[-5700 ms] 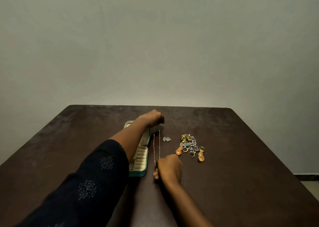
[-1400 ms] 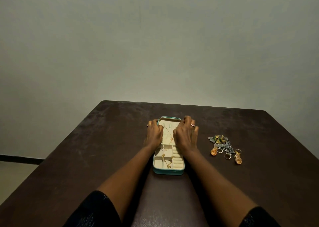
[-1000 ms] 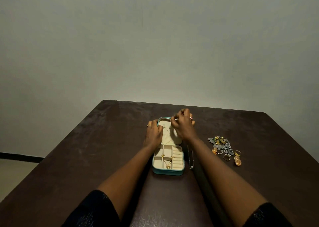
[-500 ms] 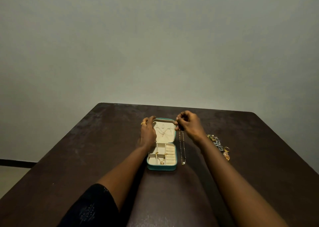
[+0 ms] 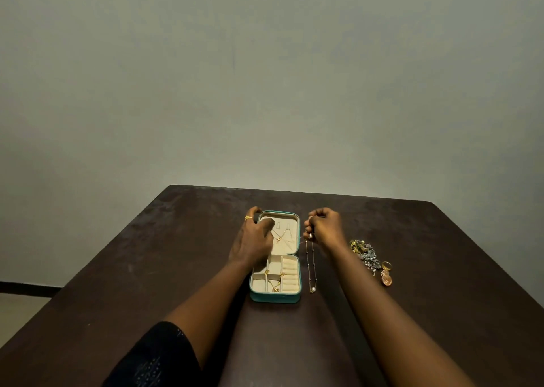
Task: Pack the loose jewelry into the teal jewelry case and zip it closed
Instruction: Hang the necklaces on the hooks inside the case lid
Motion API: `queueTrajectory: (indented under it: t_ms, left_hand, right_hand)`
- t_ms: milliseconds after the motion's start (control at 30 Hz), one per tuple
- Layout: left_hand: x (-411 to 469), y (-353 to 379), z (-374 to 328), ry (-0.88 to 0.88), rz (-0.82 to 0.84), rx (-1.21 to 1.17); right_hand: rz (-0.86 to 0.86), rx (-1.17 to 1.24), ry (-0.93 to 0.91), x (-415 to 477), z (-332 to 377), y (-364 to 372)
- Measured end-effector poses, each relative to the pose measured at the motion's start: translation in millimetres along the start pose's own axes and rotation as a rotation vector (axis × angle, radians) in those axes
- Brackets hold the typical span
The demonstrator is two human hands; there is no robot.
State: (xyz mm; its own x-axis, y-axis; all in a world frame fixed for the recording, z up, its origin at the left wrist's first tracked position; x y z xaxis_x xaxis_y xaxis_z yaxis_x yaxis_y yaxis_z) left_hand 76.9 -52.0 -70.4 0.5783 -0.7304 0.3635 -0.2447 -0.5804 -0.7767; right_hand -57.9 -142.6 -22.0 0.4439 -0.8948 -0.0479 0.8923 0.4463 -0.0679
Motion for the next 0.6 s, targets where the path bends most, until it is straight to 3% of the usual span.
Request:
queueTrajectory:
  t_ms: [267,600]
  left_hand:
    - [0.7,1.5,7.8,-0.001,0.007,-0.040]
    - [0.5,3.6,8.0,0.021,-0.002,-0.045]
  right_hand:
    - [-0.010,-0.900,-0.149,3.8,-5.8,13.2]
    - [-0.011,-1.208,-0.326,3.4,2.7,32.9]
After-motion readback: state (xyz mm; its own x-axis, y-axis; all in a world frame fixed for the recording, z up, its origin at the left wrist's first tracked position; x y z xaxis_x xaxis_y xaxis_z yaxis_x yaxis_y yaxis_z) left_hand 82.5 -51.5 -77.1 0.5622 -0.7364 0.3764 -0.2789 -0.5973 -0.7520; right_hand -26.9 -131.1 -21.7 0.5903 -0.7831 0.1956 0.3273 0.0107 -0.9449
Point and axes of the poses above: each hand's wrist, its own x-axis towards the middle knuckle, its own y-axis out of the palm, z = x × y, the point moved 2 cm from there along x, towards the middle knuckle, and after that the axes turned 2 degrees about x, right-handed, at the moved point
